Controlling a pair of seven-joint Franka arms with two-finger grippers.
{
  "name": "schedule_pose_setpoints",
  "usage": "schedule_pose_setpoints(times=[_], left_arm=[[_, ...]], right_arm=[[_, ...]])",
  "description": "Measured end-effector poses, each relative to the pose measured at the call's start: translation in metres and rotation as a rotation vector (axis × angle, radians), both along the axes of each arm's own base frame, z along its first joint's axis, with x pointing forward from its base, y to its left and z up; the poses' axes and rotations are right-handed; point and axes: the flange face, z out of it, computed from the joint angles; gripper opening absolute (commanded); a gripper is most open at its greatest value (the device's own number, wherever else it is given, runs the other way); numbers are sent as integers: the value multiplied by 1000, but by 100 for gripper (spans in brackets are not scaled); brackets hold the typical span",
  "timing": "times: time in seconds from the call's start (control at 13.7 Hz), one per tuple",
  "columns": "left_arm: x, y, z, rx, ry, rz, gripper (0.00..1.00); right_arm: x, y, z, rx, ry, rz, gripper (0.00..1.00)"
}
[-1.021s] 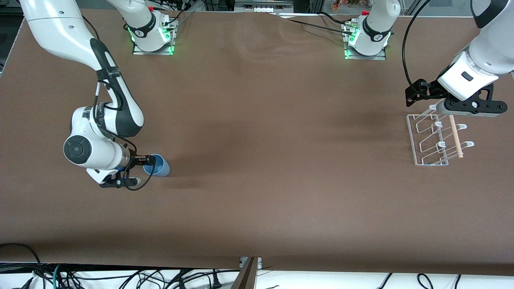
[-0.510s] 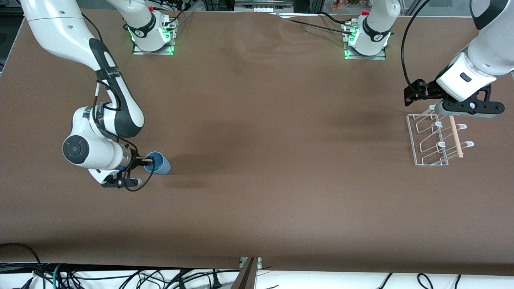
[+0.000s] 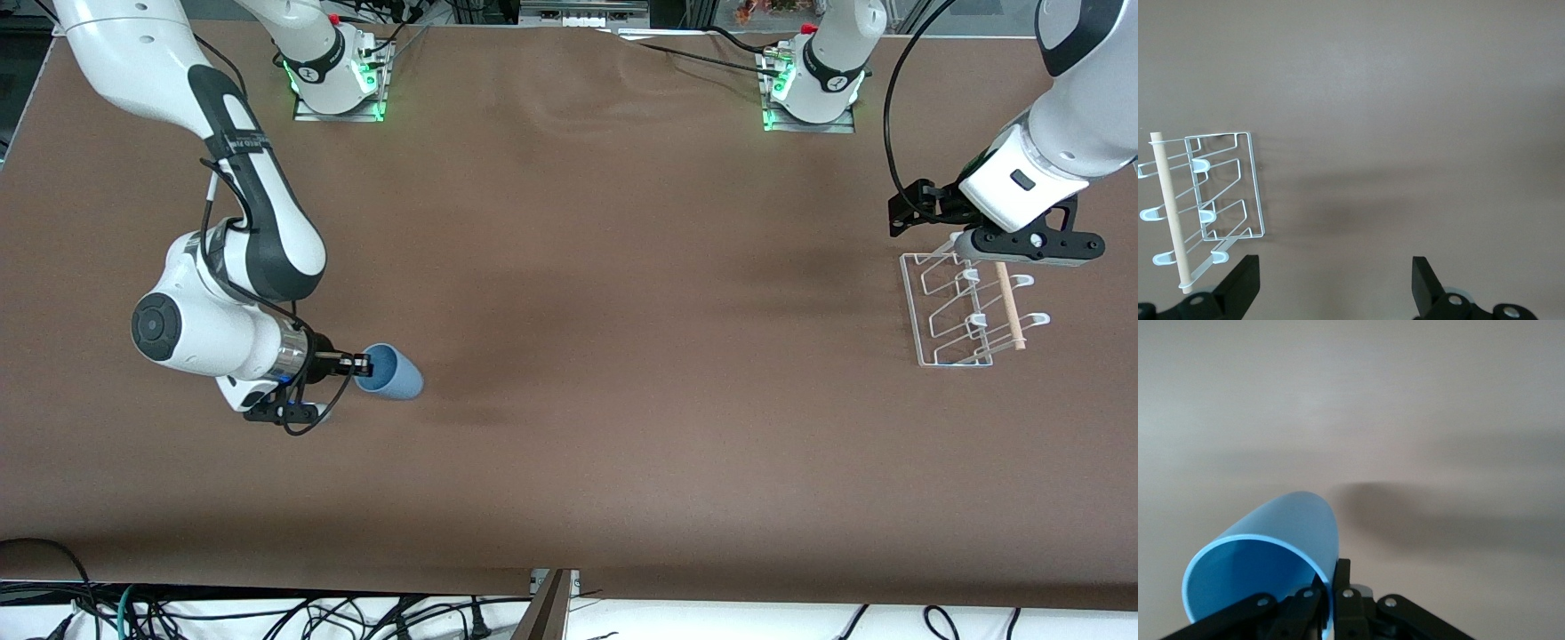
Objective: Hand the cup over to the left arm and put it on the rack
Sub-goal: 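Lift the cup with the right gripper while the left gripper approaches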
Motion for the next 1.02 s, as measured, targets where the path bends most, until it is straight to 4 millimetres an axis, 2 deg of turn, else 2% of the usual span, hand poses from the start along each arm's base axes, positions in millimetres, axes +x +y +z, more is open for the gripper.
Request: schedule_pose_setpoints(times=[0.22, 0.51, 0.8, 1.02], left_arm=[[0, -2, -1, -16, 3, 2, 100], [6, -17, -15, -175, 45, 8, 100], [33, -25, -18, -349, 16, -136, 100], [53, -29, -45, -526, 0, -322, 100]], right_arm=[[-6, 57, 31, 130, 55, -125, 0], [-19, 123, 65, 306, 143, -243, 0], [-34, 192, 89, 458, 175, -335, 0], [-47, 235, 101, 489, 222, -370, 0]])
